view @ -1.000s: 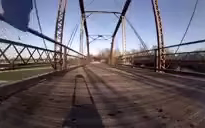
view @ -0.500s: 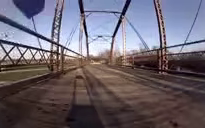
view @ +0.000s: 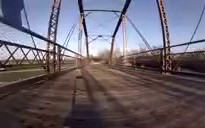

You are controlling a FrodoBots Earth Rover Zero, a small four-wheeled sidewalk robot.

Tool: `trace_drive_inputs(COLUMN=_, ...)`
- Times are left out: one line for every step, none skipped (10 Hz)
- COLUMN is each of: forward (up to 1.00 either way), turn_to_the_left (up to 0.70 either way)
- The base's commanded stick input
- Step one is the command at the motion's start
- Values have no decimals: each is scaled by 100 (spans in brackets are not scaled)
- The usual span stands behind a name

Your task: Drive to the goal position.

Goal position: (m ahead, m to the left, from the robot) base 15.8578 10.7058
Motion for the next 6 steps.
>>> trace_drive_inputs(forward=70, turn_to_the_left=11)
trace_drive_inputs(forward=70, turn_to_the_left=14)
trace_drive_inputs(forward=70, turn_to_the_left=14)
trace_drive_inputs(forward=70, turn_to_the_left=11)
trace_drive_inputs(forward=70, turn_to_the_left=4)
trace_drive_inputs(forward=70, turn_to_the_left=0)
